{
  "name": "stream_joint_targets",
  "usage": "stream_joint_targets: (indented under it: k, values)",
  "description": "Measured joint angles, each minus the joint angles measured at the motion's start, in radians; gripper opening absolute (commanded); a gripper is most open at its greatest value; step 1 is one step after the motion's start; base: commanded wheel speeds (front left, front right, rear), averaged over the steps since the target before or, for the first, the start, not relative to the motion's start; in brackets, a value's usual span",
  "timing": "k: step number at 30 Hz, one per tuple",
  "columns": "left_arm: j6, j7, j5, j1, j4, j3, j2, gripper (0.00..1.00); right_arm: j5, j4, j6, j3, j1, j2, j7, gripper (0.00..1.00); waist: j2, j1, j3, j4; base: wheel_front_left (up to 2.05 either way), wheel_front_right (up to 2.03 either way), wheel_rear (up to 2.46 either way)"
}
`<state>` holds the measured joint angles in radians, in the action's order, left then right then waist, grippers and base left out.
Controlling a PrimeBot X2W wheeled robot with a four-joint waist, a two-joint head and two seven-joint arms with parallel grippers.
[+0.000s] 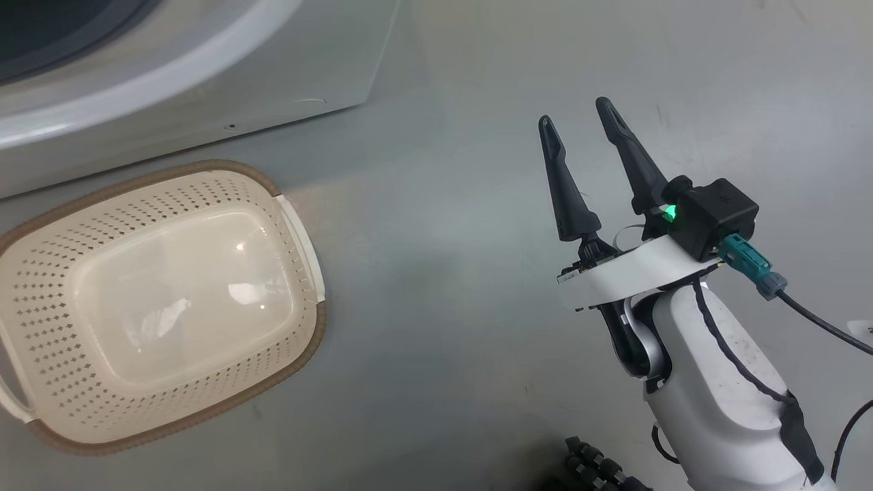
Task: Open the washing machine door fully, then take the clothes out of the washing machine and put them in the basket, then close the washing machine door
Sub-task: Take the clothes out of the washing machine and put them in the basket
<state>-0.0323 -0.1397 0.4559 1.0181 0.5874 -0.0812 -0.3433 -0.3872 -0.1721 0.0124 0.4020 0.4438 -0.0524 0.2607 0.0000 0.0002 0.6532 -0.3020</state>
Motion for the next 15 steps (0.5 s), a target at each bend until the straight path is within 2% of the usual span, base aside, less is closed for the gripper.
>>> stream_joint_targets:
  k: [10,15]
  values:
    - [0.004,-0.027,-0.039,0.080,0.079,-0.020,-0.055,1.00,-0.010,0.004,0.017,0.019,0.009,0.001,0.000,1.00,0.0000,-0.0001,0.057,-0.041,0.00,0.00,0.00]
    - [0.004,-0.060,-0.057,0.090,0.134,-0.039,-0.057,1.00,-0.019,0.005,0.017,0.029,0.022,0.002,0.000,1.00,0.0000,-0.0001,0.064,-0.047,0.00,0.00,0.00]
